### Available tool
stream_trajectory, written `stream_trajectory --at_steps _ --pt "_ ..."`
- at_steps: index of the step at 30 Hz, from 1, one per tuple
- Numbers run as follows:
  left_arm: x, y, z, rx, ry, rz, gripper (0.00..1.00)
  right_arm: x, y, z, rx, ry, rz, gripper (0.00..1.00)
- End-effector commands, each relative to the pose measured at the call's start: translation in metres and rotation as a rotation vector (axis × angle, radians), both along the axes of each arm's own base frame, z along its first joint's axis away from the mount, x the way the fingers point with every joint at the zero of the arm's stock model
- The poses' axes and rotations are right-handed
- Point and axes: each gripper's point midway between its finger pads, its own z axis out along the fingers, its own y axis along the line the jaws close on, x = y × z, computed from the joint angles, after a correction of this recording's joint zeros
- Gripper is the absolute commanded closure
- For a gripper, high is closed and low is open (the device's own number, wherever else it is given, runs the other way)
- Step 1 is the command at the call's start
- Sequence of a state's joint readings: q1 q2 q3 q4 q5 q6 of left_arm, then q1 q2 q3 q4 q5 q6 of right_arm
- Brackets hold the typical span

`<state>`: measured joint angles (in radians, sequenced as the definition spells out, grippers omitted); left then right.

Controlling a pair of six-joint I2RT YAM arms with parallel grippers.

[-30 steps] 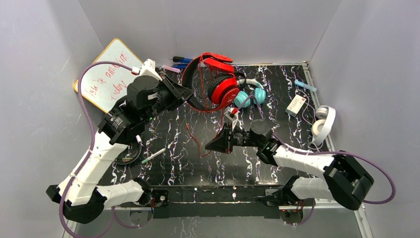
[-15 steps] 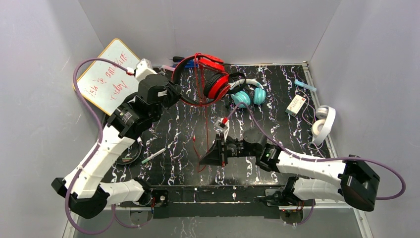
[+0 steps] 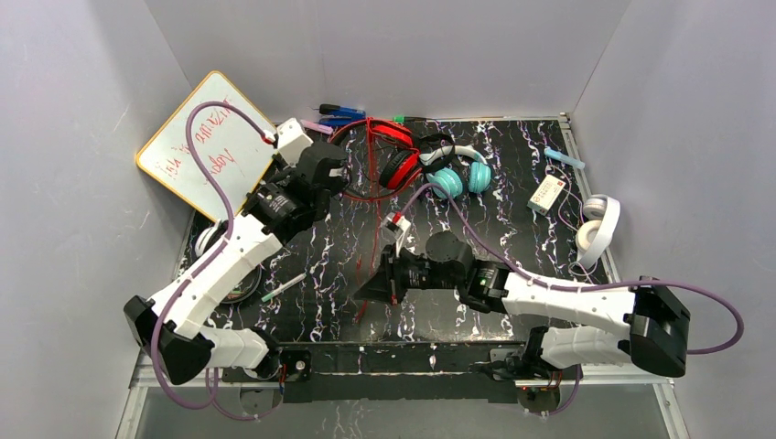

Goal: Wrap the headphones
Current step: Wrap the headphones cable around the headphones.

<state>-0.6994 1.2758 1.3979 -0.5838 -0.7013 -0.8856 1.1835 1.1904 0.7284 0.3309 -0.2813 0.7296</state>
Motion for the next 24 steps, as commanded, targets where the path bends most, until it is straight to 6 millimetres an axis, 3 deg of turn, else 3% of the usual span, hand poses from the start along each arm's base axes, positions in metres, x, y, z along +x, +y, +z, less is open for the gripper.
stream_trajectory --at_steps 1,5,9,14,18,24 --pt "0.011 0.004 0.023 -0.184 -0.125 0.106 1.0 0.022 0.0 0.004 -0.077 -0.02 -0.136 0.99" --pt "0.015 -0.009 0.004 -0.257 -0.076 0.115 1.0 0.025 0.01 -0.005 -0.109 -0.036 -0.119 0.99" --pt "0.022 -0.008 -0.007 -0.216 0.001 0.153 1.0 0.015 0.024 -0.013 -0.128 -0.006 -0.03 0.99" --pt "0.027 -0.01 -0.02 -0.237 0.06 0.174 1.0 0.009 0.026 -0.013 -0.114 0.009 0.0 0.99" --pt "0.025 0.003 -0.03 -0.177 0.076 0.216 1.0 0.011 0.02 -0.001 -0.112 -0.009 -0.019 0.99" --pt "0.015 0.029 -0.06 0.002 0.111 0.249 1.0 0.021 0.011 0.032 -0.142 -0.068 -0.068 0.99"
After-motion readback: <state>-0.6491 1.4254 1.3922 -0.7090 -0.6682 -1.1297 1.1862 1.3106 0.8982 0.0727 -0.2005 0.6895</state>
